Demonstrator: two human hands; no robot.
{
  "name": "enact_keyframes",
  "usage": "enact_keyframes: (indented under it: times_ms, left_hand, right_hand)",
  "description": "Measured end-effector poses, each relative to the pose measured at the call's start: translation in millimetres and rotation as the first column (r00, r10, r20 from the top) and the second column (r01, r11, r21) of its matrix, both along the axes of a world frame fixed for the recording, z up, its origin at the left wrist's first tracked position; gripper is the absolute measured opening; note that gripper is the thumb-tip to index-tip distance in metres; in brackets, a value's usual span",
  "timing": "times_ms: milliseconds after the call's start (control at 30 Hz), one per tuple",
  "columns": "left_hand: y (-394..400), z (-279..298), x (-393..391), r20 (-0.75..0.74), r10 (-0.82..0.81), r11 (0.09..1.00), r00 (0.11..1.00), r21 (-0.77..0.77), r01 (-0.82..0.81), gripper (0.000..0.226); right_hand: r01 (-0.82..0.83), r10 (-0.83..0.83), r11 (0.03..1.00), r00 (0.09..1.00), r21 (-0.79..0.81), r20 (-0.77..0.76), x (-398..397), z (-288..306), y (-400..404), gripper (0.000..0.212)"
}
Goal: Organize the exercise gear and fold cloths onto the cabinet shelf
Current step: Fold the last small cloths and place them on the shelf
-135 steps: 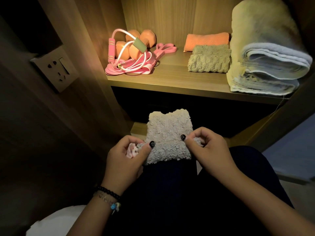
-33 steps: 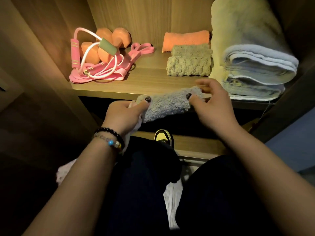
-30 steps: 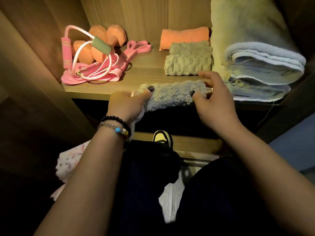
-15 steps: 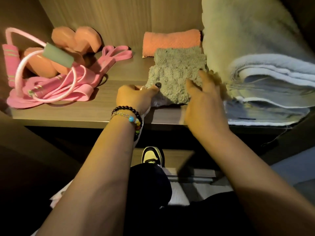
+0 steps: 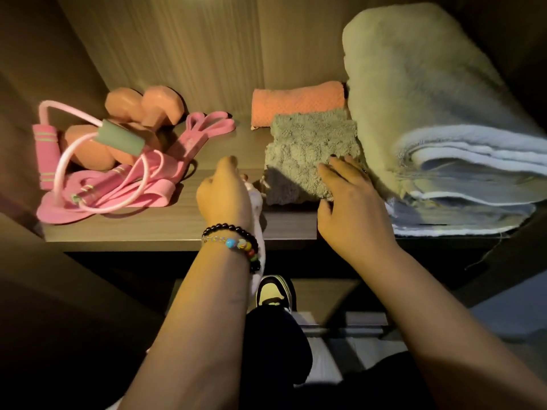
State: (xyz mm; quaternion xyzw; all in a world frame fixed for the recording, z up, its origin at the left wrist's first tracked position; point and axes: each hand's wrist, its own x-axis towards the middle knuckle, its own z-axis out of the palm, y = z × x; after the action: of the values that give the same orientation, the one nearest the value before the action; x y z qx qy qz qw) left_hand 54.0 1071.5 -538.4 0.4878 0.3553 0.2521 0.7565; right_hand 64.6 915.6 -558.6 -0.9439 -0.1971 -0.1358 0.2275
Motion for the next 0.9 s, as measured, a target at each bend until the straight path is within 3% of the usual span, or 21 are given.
enact_keyframes:
  times_ms: [133, 233, 333, 400, 567, 633, 767, 900]
  left_hand:
    - [2.6, 14.5, -36.0, 0.085, -0.041, 0.989, 0.996, -0.135, 0.052, 0.019]
    - [-8.1, 24.4, -69.7, 0.141, -0.074, 0.978, 0.987, -0.183, 0.099, 0.026]
    - [-12.8, 41.4, -99.1, 0.173, -0.045, 0.995, 0.984, -0.08, 0.06, 0.031]
    - [-13.9, 55.4, -115.4, 0.214, -0.075, 0.997, 0.974, 0.036, 0.069, 0.028]
    - [-12.9, 101.1, -157.0, 0.264, -0.291, 0.954, 0.919, 0.148, 0.26, 0.016]
    - [-14.0, 118.0, -174.2, 0.26, -0.372, 0.926, 0.891, 0.177, 0.335, 0.014]
    - [-16.4, 142.2, -202.3, 0.194, -0.418, 0.881, 0.887, 0.324, 0.345, 0.021]
    - [-20.5, 155.7, -219.8, 0.203, -0.417, 0.887, 0.886, 0.304, 0.348, 0.014]
  right_hand:
    - [-0.071, 0.071, 0.997, 0.997, 0.039, 0.006, -23.9, 11.2, 0.8, 0.076]
    - [-0.154, 0.179, 0.954, 0.981, 0.258, -0.076, -57.2, 22.8, 3.6, 0.062]
    - [-0.085, 0.334, 0.788, 0.891, 0.61, -0.307, -90.2, 43.2, 6.4, 0.033]
    - [-0.02, 0.461, 0.669, 0.795, 0.743, -0.394, -109.3, 59.1, 6.0, 0.023]
    - [-0.014, 0.643, 0.539, 0.652, 0.842, -0.401, -156.0, 85.9, 2.4, 0.039]
    - [-0.046, 0.64, 0.515, 0.685, 0.856, -0.349, -172.5, 95.4, 2.4, 0.041]
    - [-0.093, 0.497, 0.498, 0.845, 0.862, -0.196, -193.0, 121.5, -0.5, 0.031]
    - [-0.07, 0.573, 0.324, 0.808, 0.943, -0.137, -203.0, 146.9, -3.4, 0.016]
